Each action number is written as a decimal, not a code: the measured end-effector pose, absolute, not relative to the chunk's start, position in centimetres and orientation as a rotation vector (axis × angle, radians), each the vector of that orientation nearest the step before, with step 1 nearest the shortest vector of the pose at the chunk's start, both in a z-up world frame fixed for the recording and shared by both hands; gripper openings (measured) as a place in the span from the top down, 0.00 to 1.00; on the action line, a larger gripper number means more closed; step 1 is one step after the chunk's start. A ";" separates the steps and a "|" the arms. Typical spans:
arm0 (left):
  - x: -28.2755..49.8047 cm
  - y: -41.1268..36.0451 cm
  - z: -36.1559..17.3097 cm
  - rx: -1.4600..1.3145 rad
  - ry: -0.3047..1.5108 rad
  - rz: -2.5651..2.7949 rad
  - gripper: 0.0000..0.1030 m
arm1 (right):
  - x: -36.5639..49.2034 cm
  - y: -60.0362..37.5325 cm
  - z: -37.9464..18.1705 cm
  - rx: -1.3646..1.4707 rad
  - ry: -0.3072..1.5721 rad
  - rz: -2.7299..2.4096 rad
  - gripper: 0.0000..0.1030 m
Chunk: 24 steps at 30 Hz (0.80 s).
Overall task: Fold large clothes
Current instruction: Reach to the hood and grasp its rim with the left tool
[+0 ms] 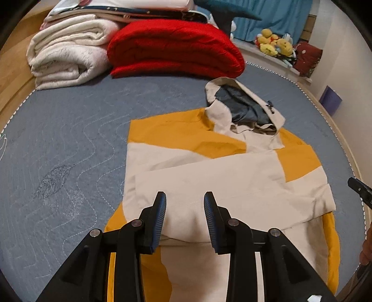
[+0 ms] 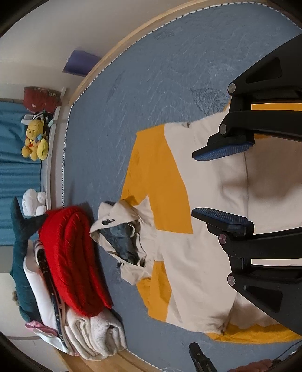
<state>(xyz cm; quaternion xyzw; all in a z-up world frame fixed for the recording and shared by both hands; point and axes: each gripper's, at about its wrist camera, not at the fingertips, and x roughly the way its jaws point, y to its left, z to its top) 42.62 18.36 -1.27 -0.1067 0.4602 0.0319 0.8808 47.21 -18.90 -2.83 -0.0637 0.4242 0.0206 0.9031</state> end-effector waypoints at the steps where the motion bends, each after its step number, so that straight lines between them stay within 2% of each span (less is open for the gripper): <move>1: 42.6 18.3 -1.1 -0.229 0.956 0.054 0.70 | 47.2 -19.3 -2.6 -0.126 0.878 0.043 0.58; 9: 44.8 16.4 0.7 -0.229 0.960 -0.052 0.83 | 47.7 -21.0 -1.4 -0.118 0.937 0.065 0.58; 24: 68.9 15.5 -2.4 -0.168 1.012 -0.075 0.84 | 50.5 -23.2 -2.5 -0.122 0.957 -0.012 0.58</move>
